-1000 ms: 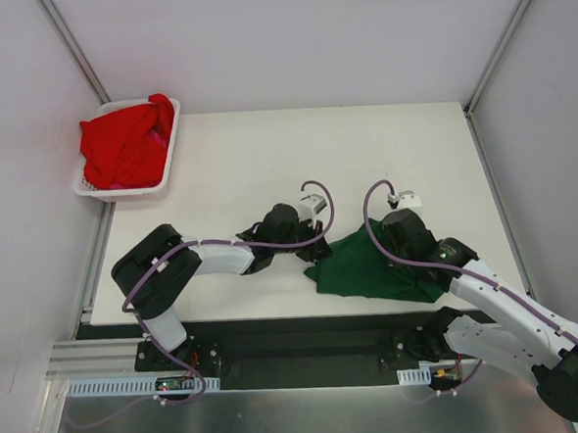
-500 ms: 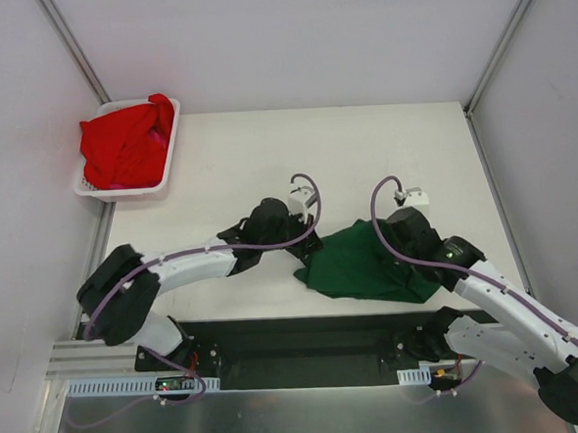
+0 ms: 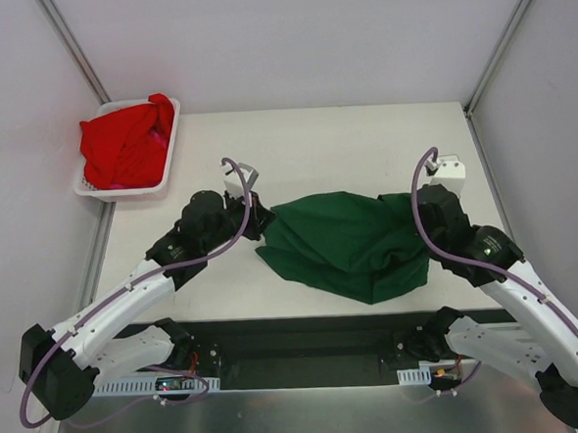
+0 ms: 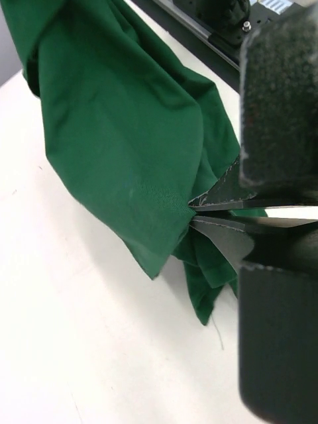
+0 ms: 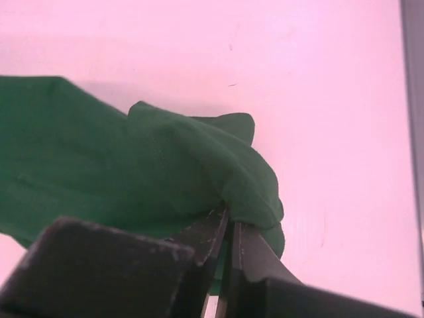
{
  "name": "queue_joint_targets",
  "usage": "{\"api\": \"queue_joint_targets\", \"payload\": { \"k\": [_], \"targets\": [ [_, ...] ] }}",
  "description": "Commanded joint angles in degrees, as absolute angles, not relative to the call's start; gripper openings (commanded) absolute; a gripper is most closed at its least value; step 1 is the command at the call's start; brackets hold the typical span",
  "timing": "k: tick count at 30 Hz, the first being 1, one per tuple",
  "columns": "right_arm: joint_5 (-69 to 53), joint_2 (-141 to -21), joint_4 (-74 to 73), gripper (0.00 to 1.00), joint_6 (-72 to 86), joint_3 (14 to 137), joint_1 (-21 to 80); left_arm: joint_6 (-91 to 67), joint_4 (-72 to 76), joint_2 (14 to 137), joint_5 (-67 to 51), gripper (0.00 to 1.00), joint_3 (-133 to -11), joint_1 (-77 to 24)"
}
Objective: Fold and stack the t-shirts
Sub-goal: Flatten the tshirt out
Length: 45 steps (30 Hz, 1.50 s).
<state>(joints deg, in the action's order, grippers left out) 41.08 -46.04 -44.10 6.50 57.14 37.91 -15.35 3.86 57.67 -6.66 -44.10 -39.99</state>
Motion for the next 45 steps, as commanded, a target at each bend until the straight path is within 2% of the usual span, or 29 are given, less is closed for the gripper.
{"api": "queue_joint_targets", "payload": {
  "k": [1, 9, 14, 30, 37, 45],
  "targets": [
    [50.00, -46.41, -45.88, 0.01, 4.66, 61.34, 37.62, -12.48, -2.27, 53.97, -2.55, 0.00, -43.24, -38.85],
    [57.21, -47.02, -45.44, 0.01, 0.97, 66.79, 36.48, -9.85, -9.13, 48.00, 0.35, 0.00, -45.00, -35.78],
    [57.57, -46.41, -43.68, 0.01, -2.28, 69.43, 35.51, -7.74, -12.91, 45.27, 2.72, 0.00, -48.42, -33.84],
    [53.09, -40.26, -40.34, 0.01, -14.41, 83.84, 34.63, -1.23, -25.22, 42.19, 8.35, 0.00, -66.87, -33.40],
    [47.47, -36.05, -38.32, 0.01, -18.37, 85.86, 34.72, 0.88, -31.63, 40.26, 9.23, 0.00, -78.20, -33.40],
    [41.84, -30.85, -34.28, 0.01, -22.41, 86.22, 34.72, 2.55, -36.12, 34.37, 6.24, 0.00, -85.86, -33.31]
  ]
}}
